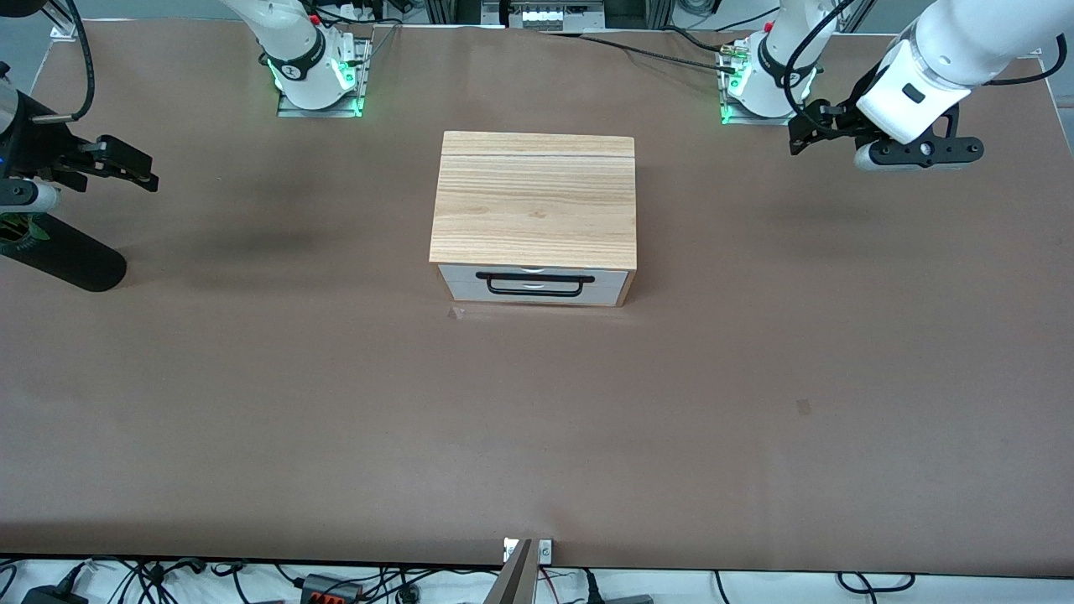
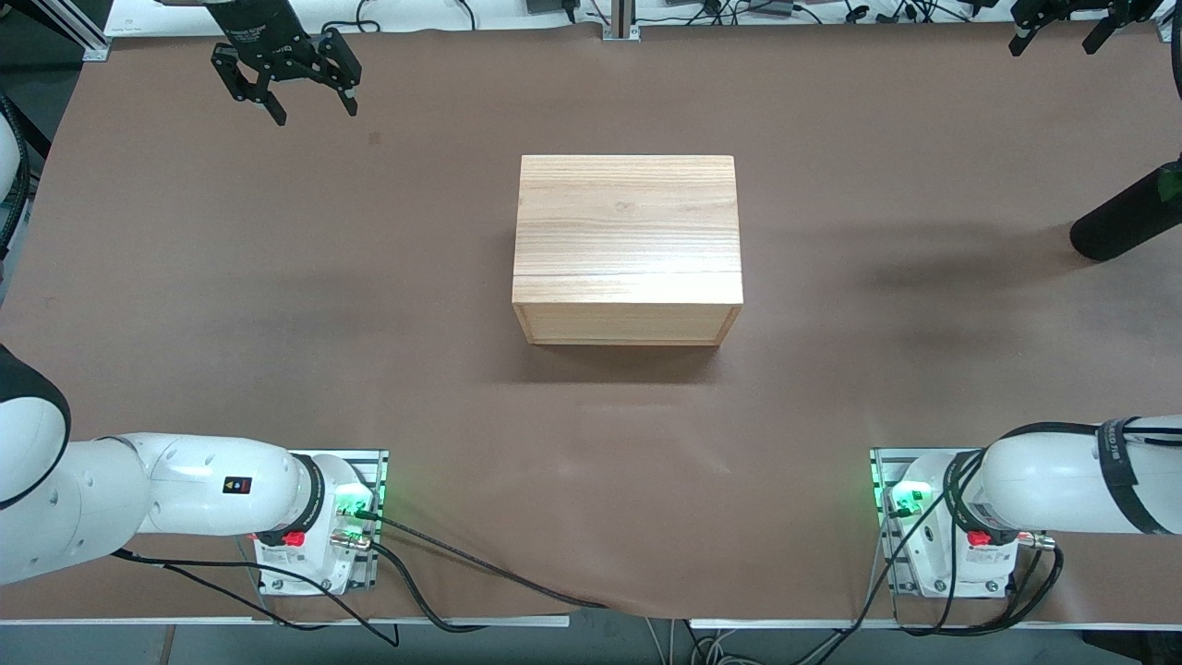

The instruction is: Pull top drawer with both arms simultaneously

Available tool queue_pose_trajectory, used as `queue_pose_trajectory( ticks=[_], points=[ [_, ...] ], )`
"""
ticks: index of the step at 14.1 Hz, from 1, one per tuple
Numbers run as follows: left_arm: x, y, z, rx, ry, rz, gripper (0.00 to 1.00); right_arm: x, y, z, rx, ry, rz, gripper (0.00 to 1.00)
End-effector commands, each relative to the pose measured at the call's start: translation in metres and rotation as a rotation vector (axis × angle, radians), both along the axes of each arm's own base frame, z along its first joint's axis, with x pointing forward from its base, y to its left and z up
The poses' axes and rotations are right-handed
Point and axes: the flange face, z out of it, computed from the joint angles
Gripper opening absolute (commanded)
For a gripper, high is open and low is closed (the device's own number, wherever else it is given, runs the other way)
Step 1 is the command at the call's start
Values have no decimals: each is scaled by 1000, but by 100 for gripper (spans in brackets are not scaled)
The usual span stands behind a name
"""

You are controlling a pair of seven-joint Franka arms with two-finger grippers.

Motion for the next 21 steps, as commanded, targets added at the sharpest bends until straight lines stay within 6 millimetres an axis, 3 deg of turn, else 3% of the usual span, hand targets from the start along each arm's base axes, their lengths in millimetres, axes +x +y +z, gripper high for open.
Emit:
queue_pose_trajectory(
  ticks=[1, 12, 17, 21],
  points=[
    [2, 1, 7, 17, 5, 10, 100, -2, 3, 6, 0, 1, -1, 100],
    [8, -4, 4, 14, 42, -2, 100, -2, 2, 6, 0, 4, -3, 100],
    [28, -12, -14, 0, 69, -13, 100, -2, 3, 5, 0, 5, 0, 100],
    [33, -14, -21, -4, 83, -21, 100, -2, 4, 5, 0, 5, 2, 100]
  ],
)
